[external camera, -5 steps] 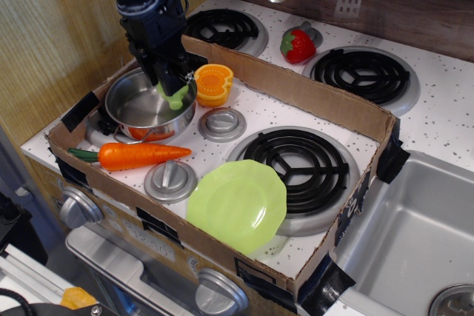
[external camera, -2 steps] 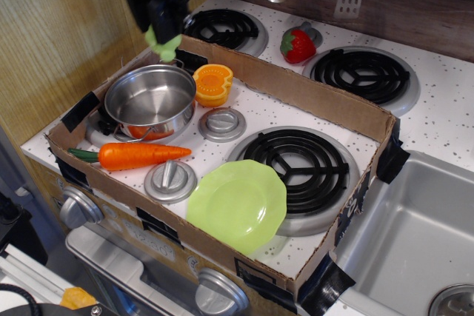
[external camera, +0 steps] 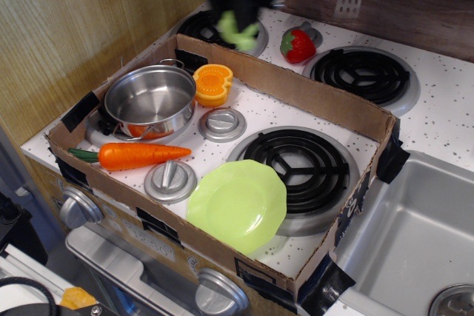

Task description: Take broccoli out of pan

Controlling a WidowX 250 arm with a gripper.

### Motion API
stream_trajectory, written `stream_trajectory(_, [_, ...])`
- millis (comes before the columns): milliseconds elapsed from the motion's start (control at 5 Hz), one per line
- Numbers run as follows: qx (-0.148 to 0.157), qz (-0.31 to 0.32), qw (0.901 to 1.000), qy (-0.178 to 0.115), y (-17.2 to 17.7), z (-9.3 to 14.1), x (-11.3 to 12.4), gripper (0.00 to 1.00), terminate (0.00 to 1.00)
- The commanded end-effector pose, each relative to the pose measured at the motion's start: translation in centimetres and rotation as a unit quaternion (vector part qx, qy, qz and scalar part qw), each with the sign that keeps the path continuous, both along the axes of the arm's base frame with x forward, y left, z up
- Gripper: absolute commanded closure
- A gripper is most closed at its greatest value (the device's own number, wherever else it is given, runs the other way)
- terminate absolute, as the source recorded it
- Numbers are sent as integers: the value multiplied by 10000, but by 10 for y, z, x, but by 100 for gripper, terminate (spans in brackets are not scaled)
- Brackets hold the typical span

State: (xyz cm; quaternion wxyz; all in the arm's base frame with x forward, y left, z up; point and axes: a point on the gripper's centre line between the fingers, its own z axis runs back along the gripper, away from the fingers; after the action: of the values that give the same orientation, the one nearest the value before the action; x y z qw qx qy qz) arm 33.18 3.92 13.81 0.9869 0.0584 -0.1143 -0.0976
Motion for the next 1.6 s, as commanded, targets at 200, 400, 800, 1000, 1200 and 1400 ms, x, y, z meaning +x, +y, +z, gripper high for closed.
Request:
stream_trajectory(200, [-733, 18, 9967, -350, -48, -43, 33, 100, 0])
stream_trajectory(400, [-836, 44, 9960, -310, -47, -54, 35, 100, 0])
stream_trajectory(800, [-1161, 4, 9924, -404, -45, -74, 34, 0, 0])
stream_trajectory(1000, [-1117, -40, 9927, -457, -42, -70, 31, 0, 0])
stream_trajectory(1200, [-997, -69, 9942, -400, -36, -60, 25, 0, 0])
stream_trajectory(1400, [-604, -179, 9968, -482, -32, -40, 24, 0, 0])
